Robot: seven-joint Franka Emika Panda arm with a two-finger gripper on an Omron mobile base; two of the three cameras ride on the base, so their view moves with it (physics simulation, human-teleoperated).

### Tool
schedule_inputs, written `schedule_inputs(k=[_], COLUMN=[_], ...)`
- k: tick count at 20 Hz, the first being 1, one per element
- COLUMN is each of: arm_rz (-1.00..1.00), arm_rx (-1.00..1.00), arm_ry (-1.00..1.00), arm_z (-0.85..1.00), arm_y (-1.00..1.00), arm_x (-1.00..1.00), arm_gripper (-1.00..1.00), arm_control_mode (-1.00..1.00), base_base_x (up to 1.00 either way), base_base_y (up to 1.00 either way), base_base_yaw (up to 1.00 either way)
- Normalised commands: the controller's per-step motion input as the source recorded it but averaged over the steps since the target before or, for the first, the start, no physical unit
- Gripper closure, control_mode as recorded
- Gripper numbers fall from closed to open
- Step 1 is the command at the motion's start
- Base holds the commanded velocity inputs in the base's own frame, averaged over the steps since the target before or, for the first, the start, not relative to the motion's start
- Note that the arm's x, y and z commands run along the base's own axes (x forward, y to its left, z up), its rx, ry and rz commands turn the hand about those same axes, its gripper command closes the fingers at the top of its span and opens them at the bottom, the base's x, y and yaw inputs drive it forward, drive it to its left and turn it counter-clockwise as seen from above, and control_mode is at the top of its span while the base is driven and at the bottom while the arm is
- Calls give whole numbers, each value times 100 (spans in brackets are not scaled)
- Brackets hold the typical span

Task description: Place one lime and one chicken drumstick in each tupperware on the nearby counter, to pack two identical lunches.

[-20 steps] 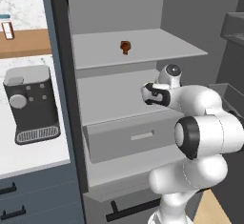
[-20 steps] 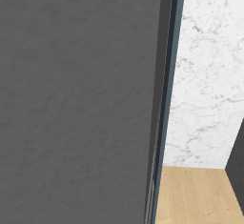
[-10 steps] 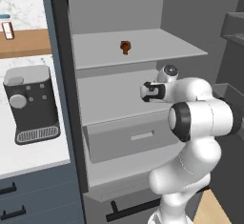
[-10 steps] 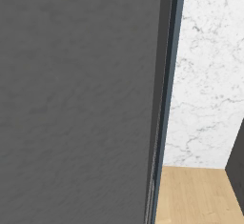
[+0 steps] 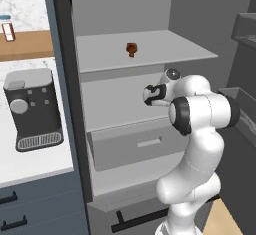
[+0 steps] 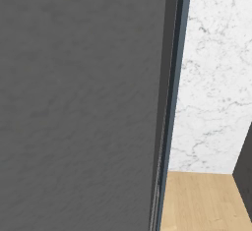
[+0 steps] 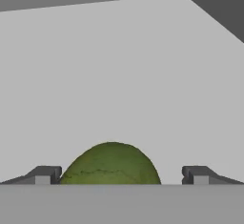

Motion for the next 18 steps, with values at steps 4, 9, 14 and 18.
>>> schedule_inputs(k=[4, 9, 14, 18], arm_rz=[0, -1, -1, 0], arm_rx=[0, 0, 0, 0], arm_ry=[7, 9, 6, 3], arm_z=[-38, -44, -48, -54], arm_y=[0, 0, 2, 16], arm_x=[5, -17, -31, -9], arm_gripper=[-100, -100, -100, -100], arm_control_mode=[-100, -100, -100, -100], base_base_x=[0, 0, 0, 0], base_base_y=[0, 0, 0, 0], base_base_yaw=[0, 0, 0, 0])
